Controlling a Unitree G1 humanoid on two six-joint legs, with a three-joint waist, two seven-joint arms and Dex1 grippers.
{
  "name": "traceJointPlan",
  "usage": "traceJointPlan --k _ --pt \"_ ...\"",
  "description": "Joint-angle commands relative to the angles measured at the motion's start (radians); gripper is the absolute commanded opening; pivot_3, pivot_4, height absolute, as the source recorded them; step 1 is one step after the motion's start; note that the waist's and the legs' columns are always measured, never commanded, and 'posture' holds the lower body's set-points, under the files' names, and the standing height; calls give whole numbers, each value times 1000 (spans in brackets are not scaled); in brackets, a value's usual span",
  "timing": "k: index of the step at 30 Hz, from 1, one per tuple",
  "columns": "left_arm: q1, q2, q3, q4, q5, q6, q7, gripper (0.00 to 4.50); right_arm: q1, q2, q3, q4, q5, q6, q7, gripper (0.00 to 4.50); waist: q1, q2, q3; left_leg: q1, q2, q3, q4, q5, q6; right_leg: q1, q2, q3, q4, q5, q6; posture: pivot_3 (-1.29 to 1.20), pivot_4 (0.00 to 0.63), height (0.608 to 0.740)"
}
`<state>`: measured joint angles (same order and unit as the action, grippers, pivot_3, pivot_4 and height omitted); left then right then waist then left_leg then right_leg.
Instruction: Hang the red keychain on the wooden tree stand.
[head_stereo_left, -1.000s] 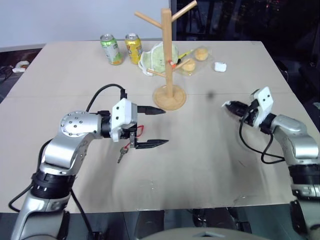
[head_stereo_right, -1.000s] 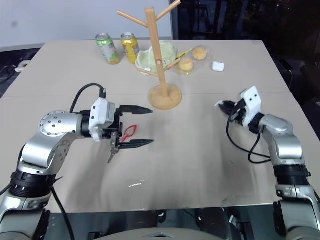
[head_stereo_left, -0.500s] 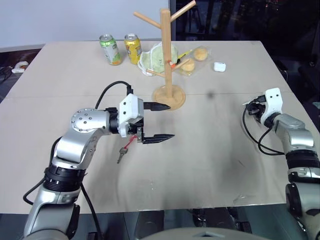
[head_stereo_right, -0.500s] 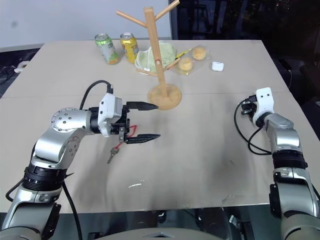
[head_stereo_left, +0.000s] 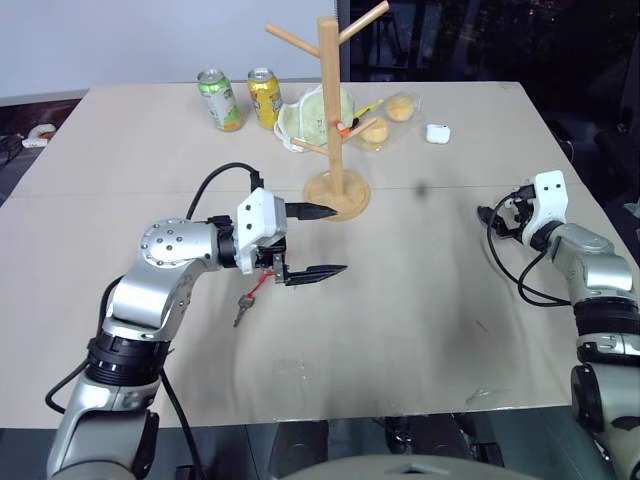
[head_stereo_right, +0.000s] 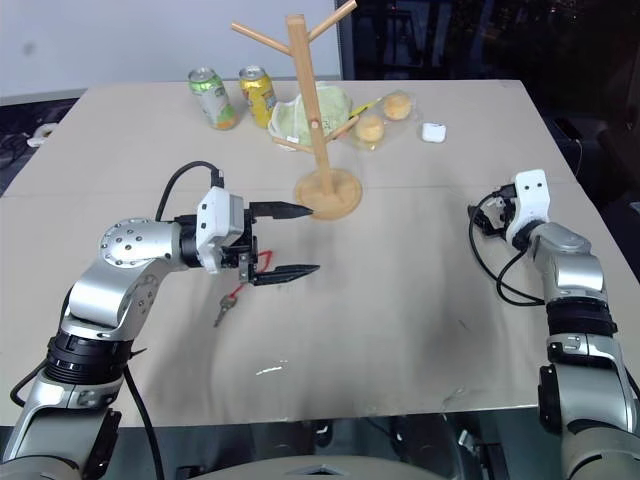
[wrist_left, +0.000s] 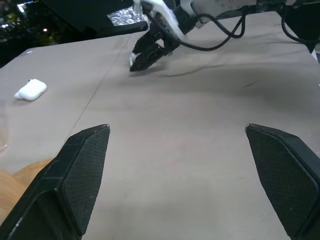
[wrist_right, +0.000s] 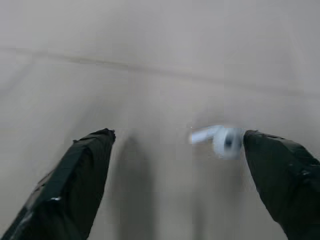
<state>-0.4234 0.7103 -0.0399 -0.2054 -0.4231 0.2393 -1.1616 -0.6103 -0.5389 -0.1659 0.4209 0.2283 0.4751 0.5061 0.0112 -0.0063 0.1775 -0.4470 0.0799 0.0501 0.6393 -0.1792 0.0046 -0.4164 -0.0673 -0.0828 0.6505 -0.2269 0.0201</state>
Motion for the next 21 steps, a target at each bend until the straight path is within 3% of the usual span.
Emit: traceJointPlan --k 1,5,11,21 --pt "8 20 36 -28 -8 -5 7 4500 12 -33 -29 -118 34 61 19 4489 0 0 0 0 0 0 0 0 0 0 0 0 0 0 0 0 150 740" --pt "16 33 54 -34 -11 8 22 4500 22 -52 -15 -203 46 91 44 4489 2 0 0 0 0 0 0 0 0 0 0 0 0 0 0 0 150 740" --pt "57 52 122 -29 1 51 109 4500 59 -32 12 -439 201 143 221 4489 -2 0 0 0 0 1 0 0 0 -3 0 2 3 0 0 0 150 740" --pt "312 -10 256 -180 29 242 432 4500 197 -117 182 -794 323 130 502 4489 2 0 0 -1 0 0 2 0 0 -5 0 3 6 0 0 0 150 740"
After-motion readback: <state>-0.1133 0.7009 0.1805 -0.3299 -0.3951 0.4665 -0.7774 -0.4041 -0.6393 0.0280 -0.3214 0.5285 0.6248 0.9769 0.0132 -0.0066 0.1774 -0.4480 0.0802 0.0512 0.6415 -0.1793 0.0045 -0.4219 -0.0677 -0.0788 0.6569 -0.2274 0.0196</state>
